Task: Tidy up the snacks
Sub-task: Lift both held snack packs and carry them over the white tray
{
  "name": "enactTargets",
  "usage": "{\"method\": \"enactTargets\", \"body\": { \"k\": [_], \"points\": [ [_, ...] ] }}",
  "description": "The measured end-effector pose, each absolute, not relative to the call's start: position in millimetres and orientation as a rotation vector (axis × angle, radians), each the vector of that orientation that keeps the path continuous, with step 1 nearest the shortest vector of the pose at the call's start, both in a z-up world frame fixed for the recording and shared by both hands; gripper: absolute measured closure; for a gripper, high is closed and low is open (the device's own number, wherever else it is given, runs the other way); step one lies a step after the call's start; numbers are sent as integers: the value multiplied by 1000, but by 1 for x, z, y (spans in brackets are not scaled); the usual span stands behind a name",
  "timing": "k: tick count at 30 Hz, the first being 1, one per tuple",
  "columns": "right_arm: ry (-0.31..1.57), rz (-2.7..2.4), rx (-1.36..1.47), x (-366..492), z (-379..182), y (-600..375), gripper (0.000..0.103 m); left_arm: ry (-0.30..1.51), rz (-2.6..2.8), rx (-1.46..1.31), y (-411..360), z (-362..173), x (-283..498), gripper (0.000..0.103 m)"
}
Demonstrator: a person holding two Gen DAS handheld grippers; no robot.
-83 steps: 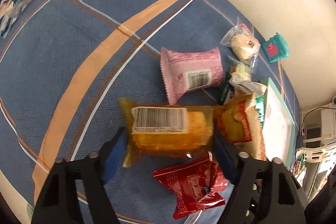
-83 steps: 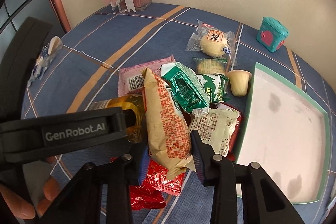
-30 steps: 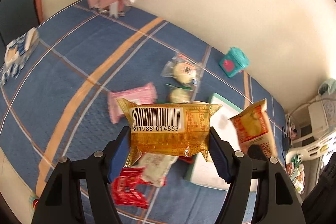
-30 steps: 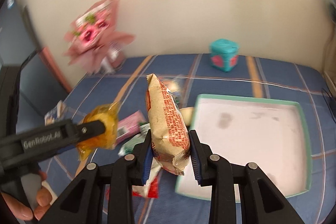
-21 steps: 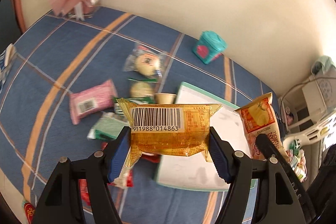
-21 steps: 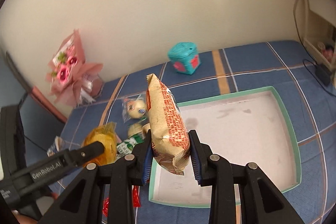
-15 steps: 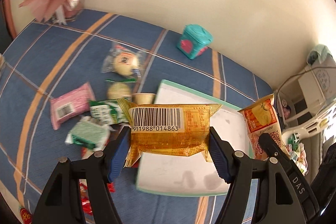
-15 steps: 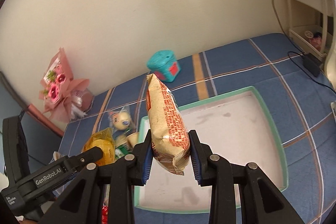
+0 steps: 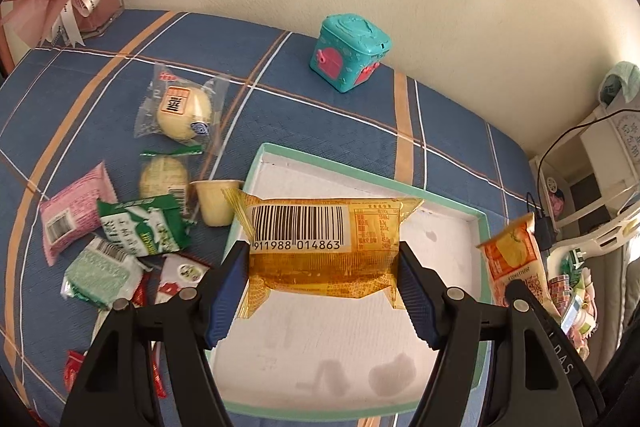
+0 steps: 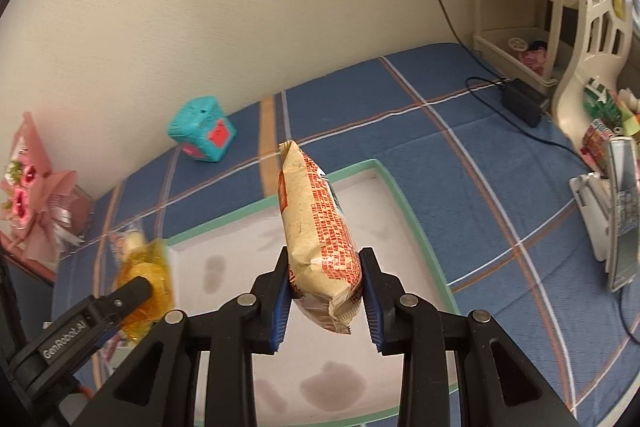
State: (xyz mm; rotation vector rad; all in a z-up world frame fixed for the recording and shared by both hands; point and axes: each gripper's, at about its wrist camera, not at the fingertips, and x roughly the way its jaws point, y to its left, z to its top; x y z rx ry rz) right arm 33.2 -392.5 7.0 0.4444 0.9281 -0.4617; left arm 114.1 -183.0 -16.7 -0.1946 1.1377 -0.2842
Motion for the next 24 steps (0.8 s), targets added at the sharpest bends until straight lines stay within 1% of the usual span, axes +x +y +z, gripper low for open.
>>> {"method": "enactTargets", "body": {
  "k": [10,24],
  "points": [
    [1012,-550,384,49,-11,-407,69,1158,-290,-130,-210,-39,130,30],
    [1081,-595,354,60,-30,-415,69,1181,-266,-105,-218,-60,145,30]
  ]
}}
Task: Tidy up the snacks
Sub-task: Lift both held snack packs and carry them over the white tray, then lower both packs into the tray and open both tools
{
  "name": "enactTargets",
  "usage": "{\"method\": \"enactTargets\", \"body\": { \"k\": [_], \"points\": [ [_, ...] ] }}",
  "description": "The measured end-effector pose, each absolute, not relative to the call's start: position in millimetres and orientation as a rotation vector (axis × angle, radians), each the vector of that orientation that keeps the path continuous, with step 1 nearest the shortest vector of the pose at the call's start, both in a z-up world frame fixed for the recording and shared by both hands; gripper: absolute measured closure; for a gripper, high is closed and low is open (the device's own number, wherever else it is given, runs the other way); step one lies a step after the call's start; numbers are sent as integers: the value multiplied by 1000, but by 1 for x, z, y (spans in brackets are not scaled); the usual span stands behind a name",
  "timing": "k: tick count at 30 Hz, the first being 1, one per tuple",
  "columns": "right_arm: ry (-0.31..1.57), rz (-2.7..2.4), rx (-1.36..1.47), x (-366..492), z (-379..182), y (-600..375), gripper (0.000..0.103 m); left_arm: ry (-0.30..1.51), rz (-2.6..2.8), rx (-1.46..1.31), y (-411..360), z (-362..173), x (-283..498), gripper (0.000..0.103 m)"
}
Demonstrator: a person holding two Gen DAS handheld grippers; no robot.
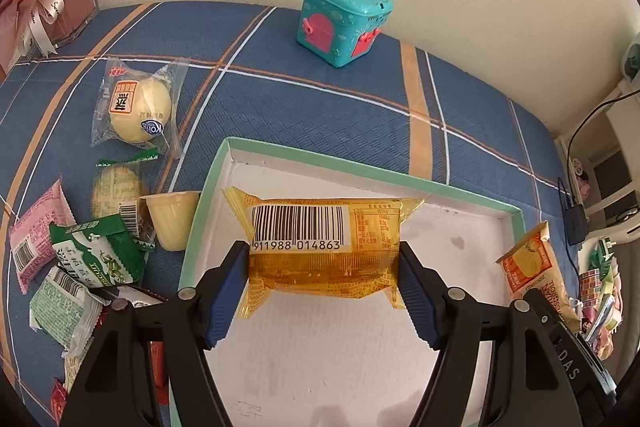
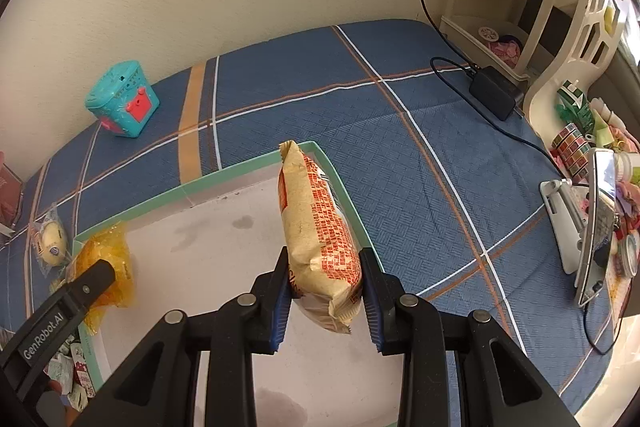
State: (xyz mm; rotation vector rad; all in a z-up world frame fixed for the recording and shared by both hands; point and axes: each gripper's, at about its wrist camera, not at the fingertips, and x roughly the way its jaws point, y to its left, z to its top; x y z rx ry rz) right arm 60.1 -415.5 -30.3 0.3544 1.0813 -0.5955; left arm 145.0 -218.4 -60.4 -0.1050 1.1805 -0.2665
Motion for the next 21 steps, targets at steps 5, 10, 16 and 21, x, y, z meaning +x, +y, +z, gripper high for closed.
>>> {"method": "enactTargets", "body": {
  "k": [5,10,16,21],
  "points": [
    [1094,-592,371,61,-36,-420,69,1189,-270,-92,-222,-67,146,30],
    [1098,-585,376,62,-37,-420,69,1195,-261,-79,-225,-71,148,30],
    [1115,-576,377,62,-38,-420,69,1194,-247,-70,-226,-73,148,27],
    [1151,-593,340,61,-37,-420,66,1202,-234,-59,-228,-73,148,23]
  ]
}}
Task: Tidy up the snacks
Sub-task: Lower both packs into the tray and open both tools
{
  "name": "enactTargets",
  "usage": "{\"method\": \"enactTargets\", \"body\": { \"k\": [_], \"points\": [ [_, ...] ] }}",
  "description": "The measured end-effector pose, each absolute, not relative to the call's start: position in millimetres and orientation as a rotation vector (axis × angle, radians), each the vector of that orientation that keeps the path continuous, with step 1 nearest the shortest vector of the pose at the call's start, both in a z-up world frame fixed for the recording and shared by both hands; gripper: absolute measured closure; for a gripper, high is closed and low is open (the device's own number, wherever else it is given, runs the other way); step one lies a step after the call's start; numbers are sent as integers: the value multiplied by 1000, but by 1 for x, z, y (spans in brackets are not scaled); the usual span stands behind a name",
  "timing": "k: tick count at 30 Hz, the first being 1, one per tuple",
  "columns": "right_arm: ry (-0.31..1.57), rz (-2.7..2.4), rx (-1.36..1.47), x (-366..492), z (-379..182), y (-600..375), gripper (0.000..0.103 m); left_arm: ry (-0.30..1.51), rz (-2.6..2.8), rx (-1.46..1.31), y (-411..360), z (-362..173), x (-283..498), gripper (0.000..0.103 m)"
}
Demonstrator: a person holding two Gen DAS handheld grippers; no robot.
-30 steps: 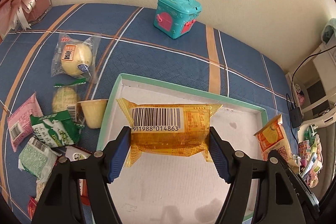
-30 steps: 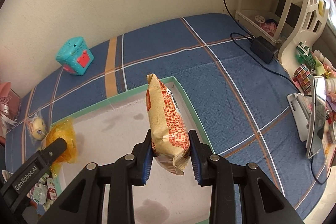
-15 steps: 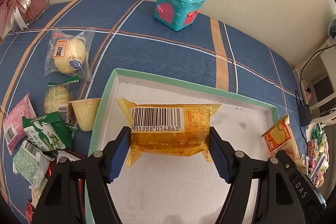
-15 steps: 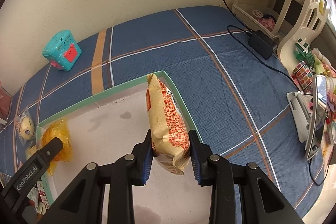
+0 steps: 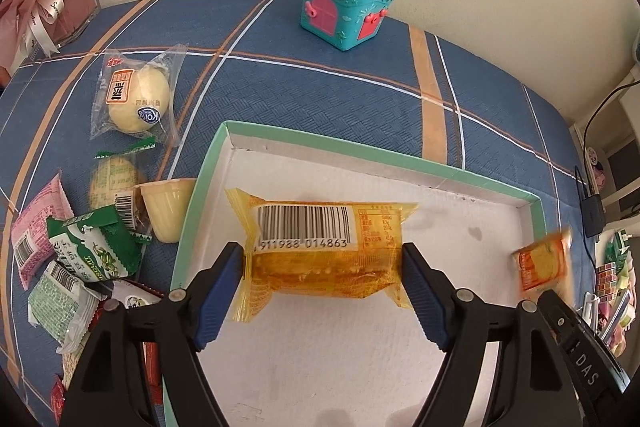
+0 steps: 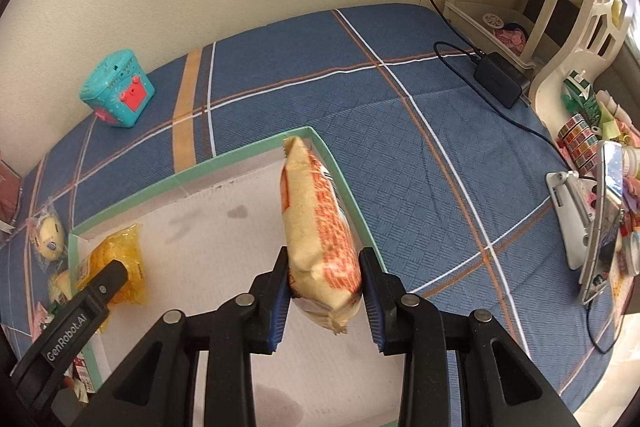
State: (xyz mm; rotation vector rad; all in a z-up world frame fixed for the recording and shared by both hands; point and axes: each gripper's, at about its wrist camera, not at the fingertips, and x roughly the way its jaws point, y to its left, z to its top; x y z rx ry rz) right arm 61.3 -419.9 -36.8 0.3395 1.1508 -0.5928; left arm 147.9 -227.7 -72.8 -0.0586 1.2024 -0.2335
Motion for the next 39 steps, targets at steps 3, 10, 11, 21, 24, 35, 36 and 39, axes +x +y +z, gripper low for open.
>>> {"method": "enactTargets", "body": {
  "k": [3,10,11,21,24,35,36,39],
  "points": [
    [1183,-594,320,59,-36,-422,50,1204,-227,-47,-227,-71,146,19],
    [1180,-607,315,52,-26,-427,38,1173,-185,9,-225,-57,140,10],
    [1176,-609,313,51,-25,-428,36,1162,-183,19,-225,-53,139,10],
    [1156,-607,292,50,-15,-427,20,1121,-140,61,-222,-37,130,2],
    [1151,-607,288,50,-15,-427,15,1124,-119,75,-218,-35,131,2],
    [1154,-586,189,52,-11,-405,0,1128,-66,109,-199,-33,124,2],
    [1153,-581,185,51,-11,-403,0,1127,-66,113,-196,-32,122,2],
    [1155,-575,166,50,-10,-396,0,1111,-59,127,-187,-28,119,2]
  ]
}}
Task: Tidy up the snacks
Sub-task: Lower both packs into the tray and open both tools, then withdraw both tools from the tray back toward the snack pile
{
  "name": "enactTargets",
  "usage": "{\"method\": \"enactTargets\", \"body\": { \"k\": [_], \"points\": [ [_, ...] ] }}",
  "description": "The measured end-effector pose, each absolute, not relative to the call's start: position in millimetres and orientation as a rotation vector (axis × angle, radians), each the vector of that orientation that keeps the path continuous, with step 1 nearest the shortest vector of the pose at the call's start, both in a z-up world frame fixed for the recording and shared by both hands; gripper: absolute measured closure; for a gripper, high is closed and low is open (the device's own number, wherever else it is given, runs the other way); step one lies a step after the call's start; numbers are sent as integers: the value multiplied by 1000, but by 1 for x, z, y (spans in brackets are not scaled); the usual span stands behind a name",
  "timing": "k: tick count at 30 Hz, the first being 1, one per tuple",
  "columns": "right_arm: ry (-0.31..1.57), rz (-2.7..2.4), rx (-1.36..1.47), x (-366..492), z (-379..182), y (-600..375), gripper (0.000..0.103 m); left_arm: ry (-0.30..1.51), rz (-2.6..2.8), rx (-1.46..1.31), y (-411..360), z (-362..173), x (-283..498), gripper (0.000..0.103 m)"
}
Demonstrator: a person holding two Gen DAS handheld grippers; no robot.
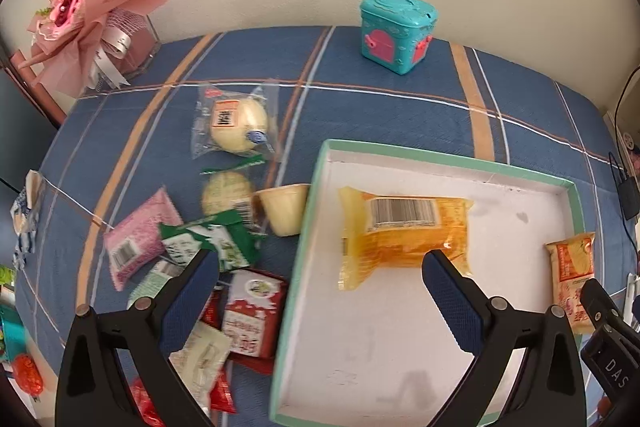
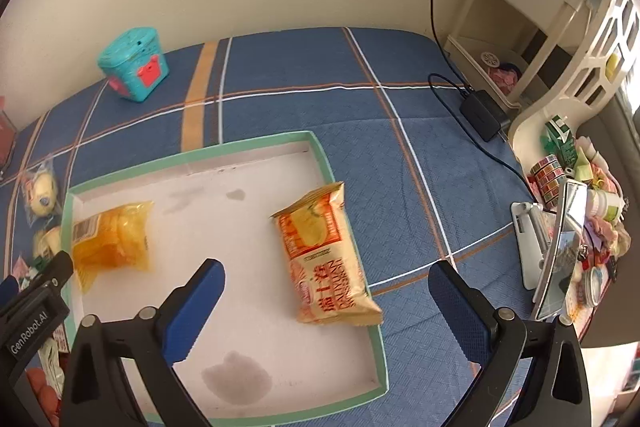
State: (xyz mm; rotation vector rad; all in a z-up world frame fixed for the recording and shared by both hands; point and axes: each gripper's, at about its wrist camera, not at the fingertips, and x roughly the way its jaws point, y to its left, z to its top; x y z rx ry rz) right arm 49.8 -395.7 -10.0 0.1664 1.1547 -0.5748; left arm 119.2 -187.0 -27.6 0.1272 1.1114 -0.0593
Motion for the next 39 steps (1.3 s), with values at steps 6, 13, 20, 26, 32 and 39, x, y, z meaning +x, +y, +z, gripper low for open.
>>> {"method": "enactTargets", "body": {
  "k": [6,13,20,26,32,39],
  "points": [
    [1134,-540,168,45,-7,-383,0,1073,-60,133,-166,-20,115,2],
    [1129,-510,142,42,-6,-366,0,1048,-37,156,-136,-13,111,2],
    [1114,-472,142,35,0,-347,0,1021,4,177,-100,-6,101,2],
    [1086,-427,145,31,9,-323,0,1025,-17,113,-75,1,93,2],
    [1075,-391,132,31,11,-294,0,1018,-43,130,-62,9,87,2],
    [1080,-303,173,37,8,-263,0,1008,-40,95,-38,17,84,2]
  ]
}}
